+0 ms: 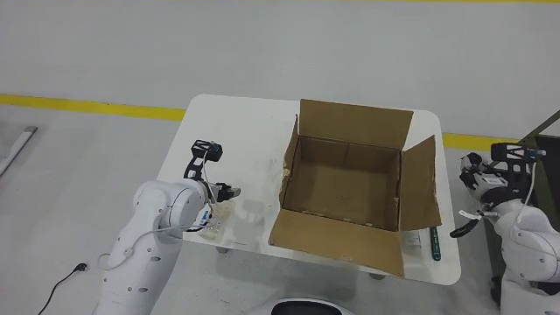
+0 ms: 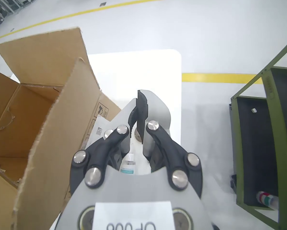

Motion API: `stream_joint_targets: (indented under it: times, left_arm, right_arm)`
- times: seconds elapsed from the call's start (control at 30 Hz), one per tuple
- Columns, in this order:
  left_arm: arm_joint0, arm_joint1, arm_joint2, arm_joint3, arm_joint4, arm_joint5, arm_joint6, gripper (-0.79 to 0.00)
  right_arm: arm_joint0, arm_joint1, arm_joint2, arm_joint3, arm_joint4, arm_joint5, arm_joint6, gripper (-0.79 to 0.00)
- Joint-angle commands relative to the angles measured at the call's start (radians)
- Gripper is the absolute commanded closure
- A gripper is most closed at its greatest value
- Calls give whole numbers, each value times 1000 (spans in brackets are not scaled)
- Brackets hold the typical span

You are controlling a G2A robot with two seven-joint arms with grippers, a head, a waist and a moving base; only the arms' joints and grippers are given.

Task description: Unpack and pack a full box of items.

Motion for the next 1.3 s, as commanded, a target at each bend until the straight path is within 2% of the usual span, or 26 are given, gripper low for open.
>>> stream_joint_targets:
  times: [0.0,0.27,0.33,0.5,0.6,0.77,0.97,1.27]
  left_arm:
    - [0,0,0,0,0,0,0,-785]
    - [0,0,0,0,0,0,0,-785]
    - [0,0,0,0,0,0,0,-785]
    - [0,0,0,0,0,0,0,-785]
    - [10,2,15,43,34,-14,17,-785]
    - [-34,-3,74,160,114,-7,-28,-785]
    - [-99,-14,127,290,82,-47,-90,-785]
    - [-102,-15,130,295,82,-52,-90,-785]
  right_arm:
    - [0,0,-1,0,1,1,1,0]
    - [-1,0,-1,-2,-3,4,-6,0]
    - [-13,-2,-18,-3,-36,8,-93,0]
    - [-40,-11,-23,33,62,-6,-335,0]
    - [-63,-15,-26,55,86,-27,-445,0]
    - [-72,-17,-35,73,56,7,-554,0]
    - [-68,-18,-53,80,50,44,-559,0]
    - [-51,-14,-59,103,36,89,-525,0]
